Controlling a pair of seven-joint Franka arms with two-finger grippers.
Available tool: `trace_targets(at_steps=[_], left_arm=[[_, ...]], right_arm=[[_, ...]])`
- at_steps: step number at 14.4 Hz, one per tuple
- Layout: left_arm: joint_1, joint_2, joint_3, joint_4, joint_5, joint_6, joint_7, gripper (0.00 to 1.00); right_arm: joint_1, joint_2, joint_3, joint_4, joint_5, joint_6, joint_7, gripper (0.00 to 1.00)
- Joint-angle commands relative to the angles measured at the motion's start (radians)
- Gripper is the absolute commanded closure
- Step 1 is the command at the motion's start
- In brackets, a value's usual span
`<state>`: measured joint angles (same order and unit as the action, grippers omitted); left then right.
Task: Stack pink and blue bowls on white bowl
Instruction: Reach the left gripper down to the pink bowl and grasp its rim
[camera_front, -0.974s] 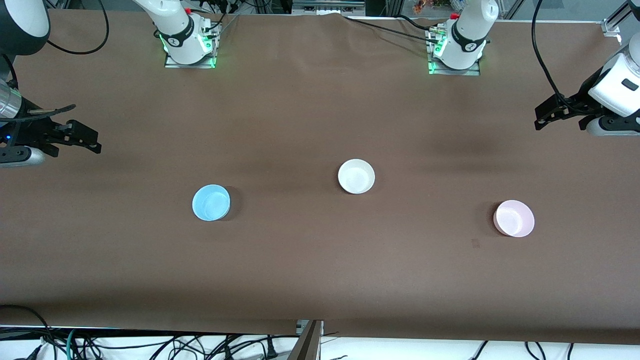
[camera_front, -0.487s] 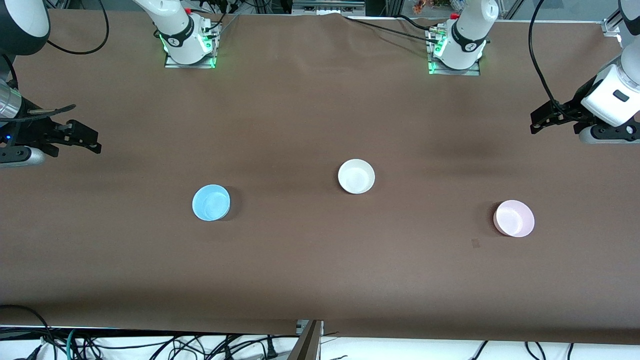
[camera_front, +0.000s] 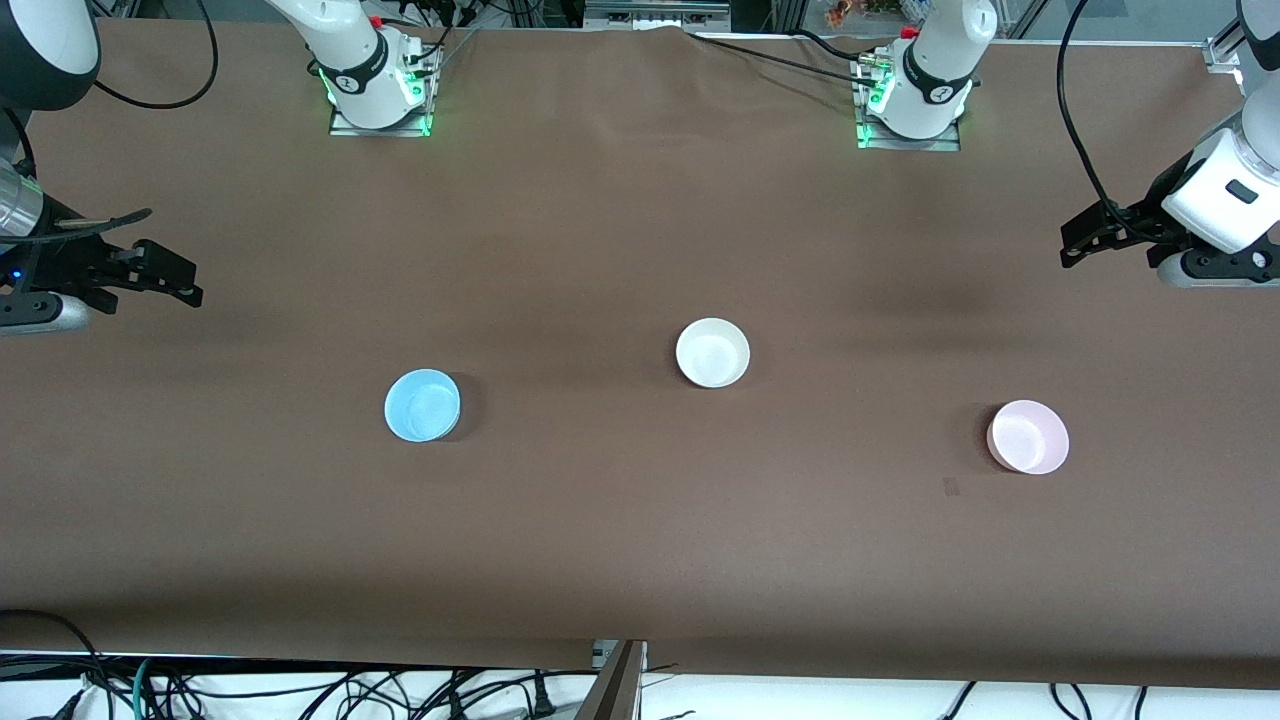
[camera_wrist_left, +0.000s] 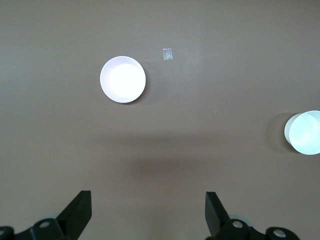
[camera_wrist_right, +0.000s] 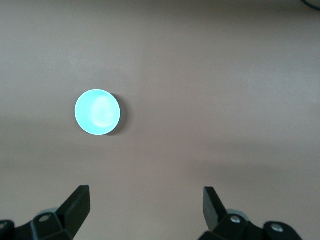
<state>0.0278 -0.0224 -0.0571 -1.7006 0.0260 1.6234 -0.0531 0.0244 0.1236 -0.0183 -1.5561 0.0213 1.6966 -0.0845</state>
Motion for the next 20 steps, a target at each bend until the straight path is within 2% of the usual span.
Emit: trace_targets(at_steps=[1,6,9,12,14,17,20], left_arm=[[0.006,0.012,-0.003,0.03,-0.012,-0.033,0.007,0.0],[0.029,0.018,0.006,0.01,-0.003,-0.043,0.051,0.0],[0.05,0.11,0.008,0.019,-0.003,-0.008,0.072,0.0],[0.086,0.194,0.01,0.015,0.009,0.146,0.094,0.0],[0.125,0.283,0.008,0.013,0.043,0.336,0.11,0.0],[0.182,0.415,0.006,0.012,0.028,0.559,0.257,0.0],[0.219,0.55,0.006,0.015,0.026,0.686,0.317,0.0]], right_arm=[[-0.009,0.007,0.006,0.019,-0.006,-0.015,-0.012,0.0],[-0.009,0.007,0.006,0.019,-0.006,-0.014,-0.012,0.0],[-0.009,0.007,0.006,0.019,-0.006,-0.014,-0.011,0.0],[-0.009,0.007,0.006,0.019,-0.006,-0.015,-0.011,0.0],[-0.009,0.007,0.006,0.019,-0.006,-0.014,-0.011,0.0],[-0.009,0.007,0.006,0.019,-0.006,-0.014,-0.011,0.0],[-0.009,0.007,0.006,0.019,-0.006,-0.014,-0.011,0.0]])
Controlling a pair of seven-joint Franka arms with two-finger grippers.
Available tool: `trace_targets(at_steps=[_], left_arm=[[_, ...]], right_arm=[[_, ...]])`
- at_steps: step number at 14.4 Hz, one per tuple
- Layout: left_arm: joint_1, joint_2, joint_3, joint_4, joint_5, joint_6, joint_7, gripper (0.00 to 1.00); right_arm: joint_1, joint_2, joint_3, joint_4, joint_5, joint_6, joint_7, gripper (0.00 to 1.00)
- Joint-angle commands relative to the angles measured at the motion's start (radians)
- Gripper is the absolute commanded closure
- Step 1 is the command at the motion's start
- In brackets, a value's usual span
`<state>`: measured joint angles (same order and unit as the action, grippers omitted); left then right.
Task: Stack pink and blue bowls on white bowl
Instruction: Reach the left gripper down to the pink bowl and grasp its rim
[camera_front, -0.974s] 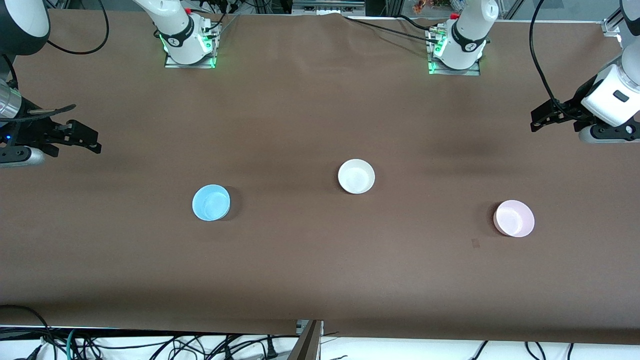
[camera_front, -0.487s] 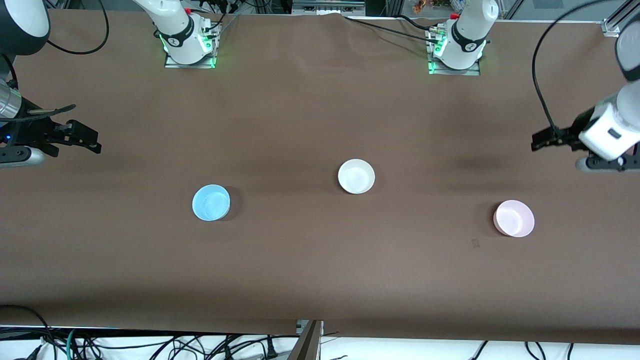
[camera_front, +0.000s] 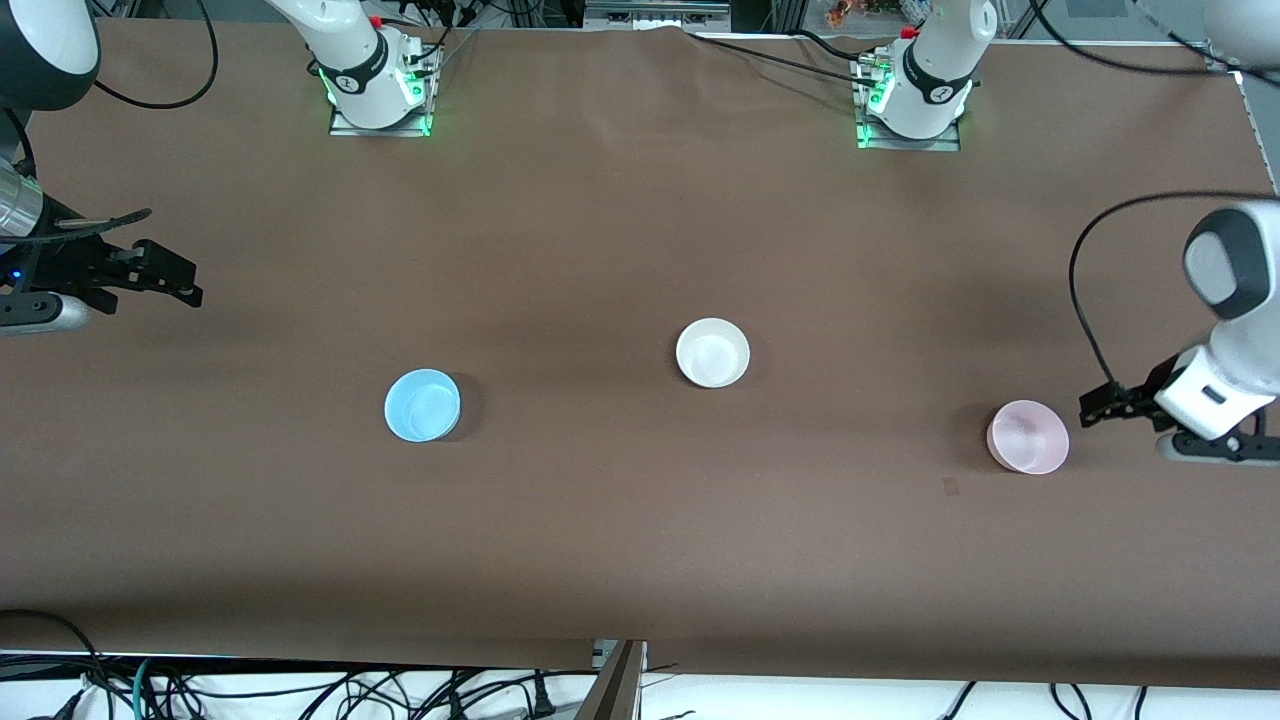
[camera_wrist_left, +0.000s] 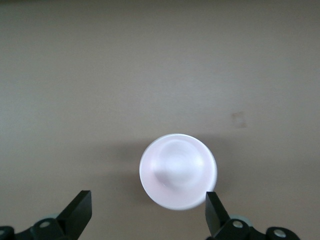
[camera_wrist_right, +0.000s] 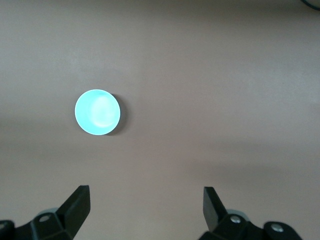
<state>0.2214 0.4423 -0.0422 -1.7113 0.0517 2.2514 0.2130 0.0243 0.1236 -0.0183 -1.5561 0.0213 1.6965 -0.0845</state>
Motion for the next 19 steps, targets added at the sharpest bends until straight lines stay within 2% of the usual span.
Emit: trace_targets(at_steps=[1,3,5,6,8,10,13,14,18,19], left_arm=[[0.044,0.12,-0.018,0.028,0.002,0.074,0.066,0.0],[0.032,0.179,-0.018,0.035,0.002,0.091,0.091,0.0],[0.038,0.196,-0.018,0.03,0.002,0.093,0.095,0.0],[0.036,0.205,-0.018,0.032,0.002,0.093,0.107,0.04],[0.036,0.219,-0.018,0.035,0.008,0.099,0.124,0.22],[0.044,0.228,-0.016,0.035,0.013,0.099,0.129,0.44],[0.042,0.243,-0.018,0.035,0.013,0.099,0.14,0.52],[0.042,0.248,-0.018,0.035,0.014,0.1,0.15,0.59],[0.044,0.254,-0.016,0.036,0.014,0.1,0.172,1.0],[0.044,0.254,-0.016,0.036,0.014,0.1,0.172,1.0]], right_arm=[[-0.009,0.007,0.006,0.019,-0.006,-0.015,-0.011,0.0],[-0.009,0.007,0.006,0.019,-0.006,-0.015,-0.011,0.0],[-0.009,0.007,0.004,0.019,-0.006,-0.015,-0.011,0.0],[-0.009,0.007,0.003,0.019,-0.006,-0.015,-0.011,0.0],[-0.009,0.007,0.004,0.019,-0.006,-0.015,-0.009,0.0],[-0.009,0.007,0.003,0.019,-0.006,-0.015,-0.009,0.0],[-0.009,0.007,0.003,0.019,-0.006,-0.014,-0.009,0.0],[-0.009,0.007,0.003,0.019,-0.006,-0.014,-0.009,0.0],[-0.009,0.007,0.003,0.019,-0.006,-0.014,-0.009,0.0],[-0.009,0.007,0.003,0.019,-0.006,-0.015,-0.011,0.0]])
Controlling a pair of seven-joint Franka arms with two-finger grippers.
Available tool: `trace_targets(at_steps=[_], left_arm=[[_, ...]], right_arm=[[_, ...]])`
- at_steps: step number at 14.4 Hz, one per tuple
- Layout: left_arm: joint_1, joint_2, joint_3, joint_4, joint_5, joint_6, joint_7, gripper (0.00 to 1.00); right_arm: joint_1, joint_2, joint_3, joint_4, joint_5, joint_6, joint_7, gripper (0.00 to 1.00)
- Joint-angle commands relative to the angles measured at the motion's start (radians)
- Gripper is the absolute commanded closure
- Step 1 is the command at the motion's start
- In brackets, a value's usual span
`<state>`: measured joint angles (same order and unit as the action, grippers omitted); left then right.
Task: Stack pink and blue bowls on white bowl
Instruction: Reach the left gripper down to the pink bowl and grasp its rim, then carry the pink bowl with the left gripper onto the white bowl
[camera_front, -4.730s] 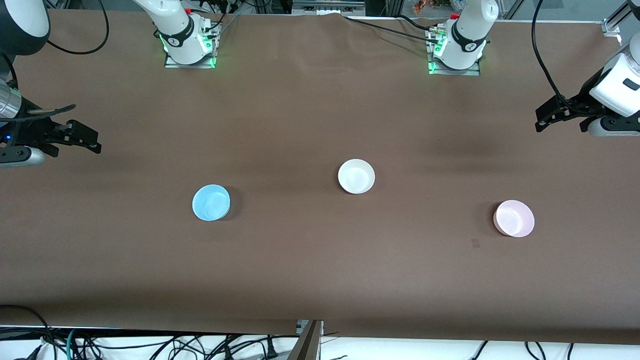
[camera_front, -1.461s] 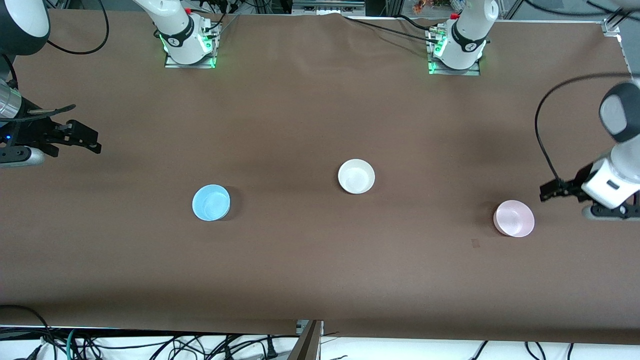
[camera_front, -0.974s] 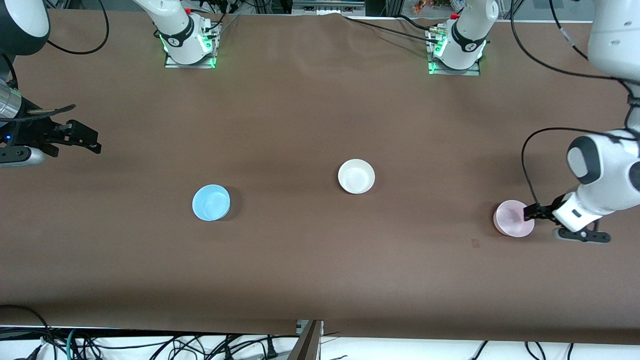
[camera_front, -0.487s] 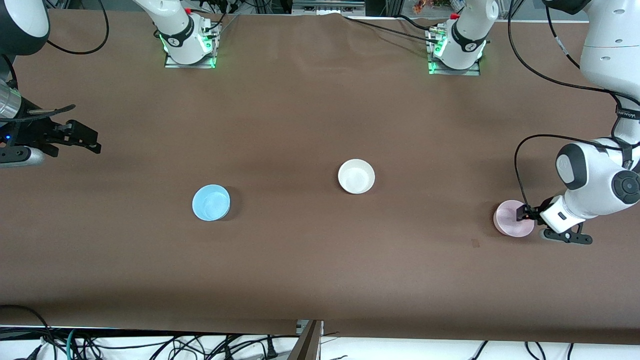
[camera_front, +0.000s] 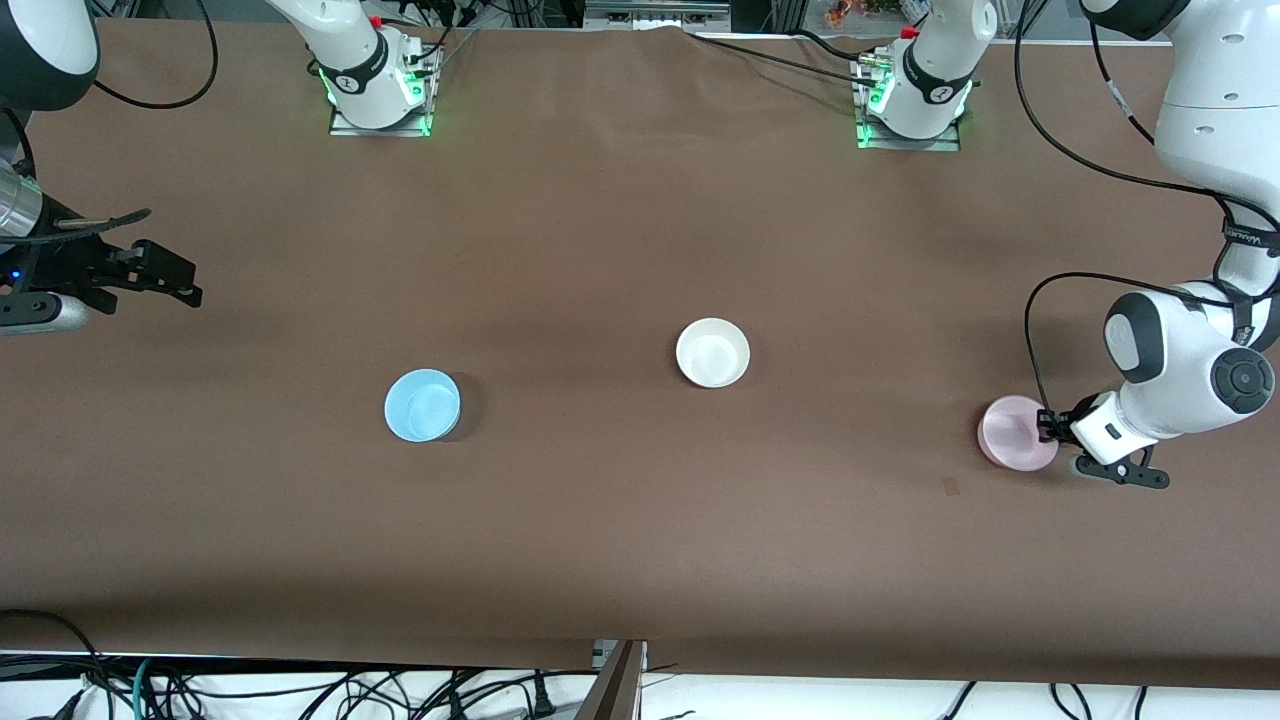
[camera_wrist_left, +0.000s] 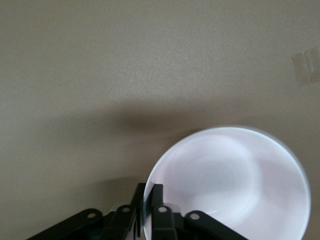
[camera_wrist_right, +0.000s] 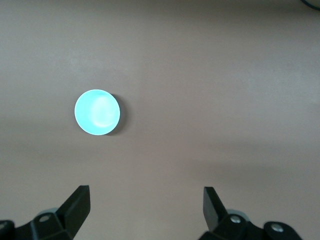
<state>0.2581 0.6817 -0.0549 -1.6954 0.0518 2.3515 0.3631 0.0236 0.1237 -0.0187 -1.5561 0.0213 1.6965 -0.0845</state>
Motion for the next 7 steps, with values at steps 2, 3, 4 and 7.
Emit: trace_targets(at_steps=[2,3,4,7], left_arm=[[0.007,0.013,-0.002,0.023,0.016,-0.003,0.022,1.0],[0.006,0.012,-0.002,0.023,0.014,-0.003,0.016,1.0],[0.006,0.006,-0.003,0.025,0.013,-0.006,0.01,1.0],[-0.01,-0.011,-0.008,0.083,0.005,-0.104,0.005,1.0]], right_arm=[[-0.008,0.007,0.003,0.019,-0.006,-0.015,-0.011,0.0],[-0.008,0.007,0.003,0.019,-0.006,-0.015,-0.011,0.0],[-0.008,0.007,0.003,0.019,-0.006,-0.015,-0.011,0.0],[-0.008,0.007,0.003,0.019,-0.006,-0.015,-0.011,0.0]])
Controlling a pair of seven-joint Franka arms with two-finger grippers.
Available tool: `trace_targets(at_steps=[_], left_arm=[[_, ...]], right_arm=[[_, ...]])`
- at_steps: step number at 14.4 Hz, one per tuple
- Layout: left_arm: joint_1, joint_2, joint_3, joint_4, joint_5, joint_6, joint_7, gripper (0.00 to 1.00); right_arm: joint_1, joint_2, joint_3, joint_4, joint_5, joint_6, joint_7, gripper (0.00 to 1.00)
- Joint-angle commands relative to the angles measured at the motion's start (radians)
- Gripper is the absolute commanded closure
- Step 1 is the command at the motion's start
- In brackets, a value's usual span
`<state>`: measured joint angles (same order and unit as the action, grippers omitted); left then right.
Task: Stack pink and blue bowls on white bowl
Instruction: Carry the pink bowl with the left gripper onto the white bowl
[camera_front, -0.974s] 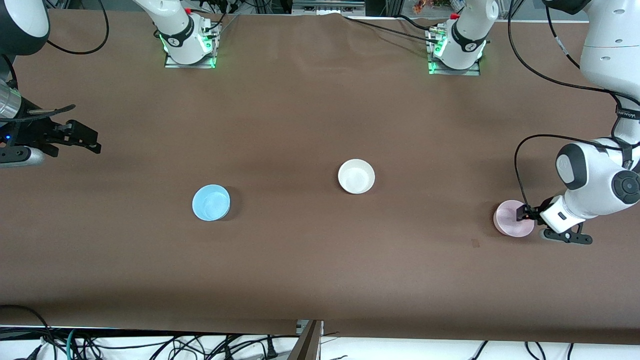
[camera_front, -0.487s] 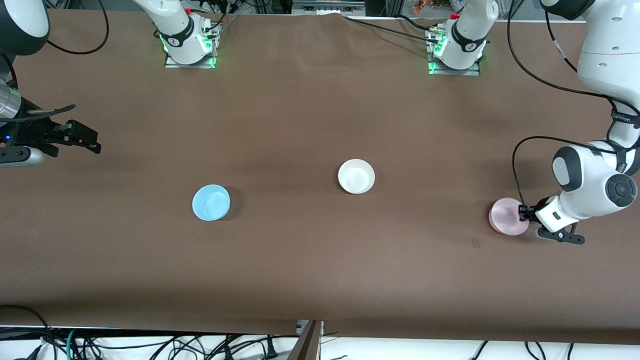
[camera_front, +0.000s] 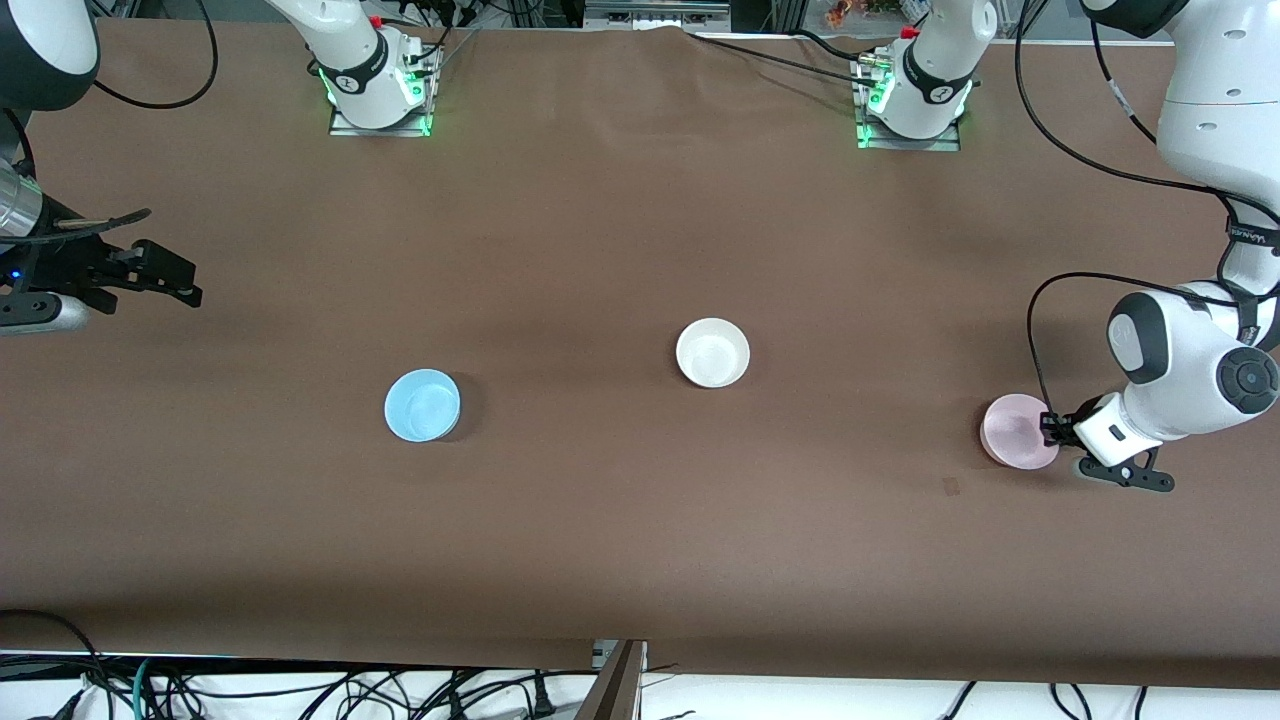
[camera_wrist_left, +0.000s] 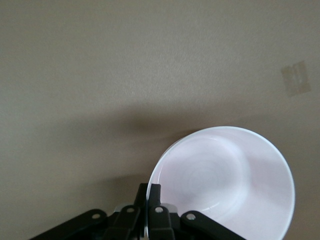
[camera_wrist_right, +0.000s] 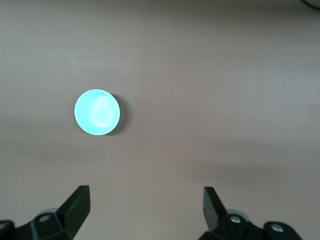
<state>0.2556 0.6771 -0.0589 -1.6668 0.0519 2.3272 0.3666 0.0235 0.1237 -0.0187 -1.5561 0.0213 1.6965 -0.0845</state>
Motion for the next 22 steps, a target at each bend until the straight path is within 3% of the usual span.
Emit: trace_targets(at_steps=[1,4,8,10,16,19,22], left_arm=[[-0.022,-0.008,-0.004,0.096,0.003,-0.141,-0.002,1.0],[-0.073,-0.034,-0.004,0.182,0.0,-0.262,-0.03,1.0],[-0.215,-0.117,-0.019,0.187,0.0,-0.434,-0.32,1.0],[-0.262,-0.129,-0.071,0.182,-0.032,-0.454,-0.363,1.0],[-0.269,-0.116,-0.271,0.15,-0.09,-0.425,-0.393,1.0],[-0.271,-0.116,-0.332,0.027,-0.095,-0.229,-0.394,1.0],[-0.315,-0.102,-0.334,-0.014,-0.095,-0.138,-0.409,1.0]], right_arm=[[-0.008,0.007,0.003,0.019,-0.004,-0.015,-0.011,0.0],[-0.008,0.007,0.003,0.016,-0.006,-0.017,-0.012,0.0],[-0.042,0.017,0.0,0.013,-0.009,-0.015,0.0,0.0],[-0.04,0.048,0.0,0.014,-0.011,-0.005,0.009,0.0],[-0.048,0.047,-0.012,0.021,-0.004,-0.018,0.002,0.0],[-0.034,0.062,-0.001,0.016,-0.003,-0.02,0.006,0.0],[-0.002,0.07,-0.001,0.011,0.005,-0.028,0.015,0.0]])
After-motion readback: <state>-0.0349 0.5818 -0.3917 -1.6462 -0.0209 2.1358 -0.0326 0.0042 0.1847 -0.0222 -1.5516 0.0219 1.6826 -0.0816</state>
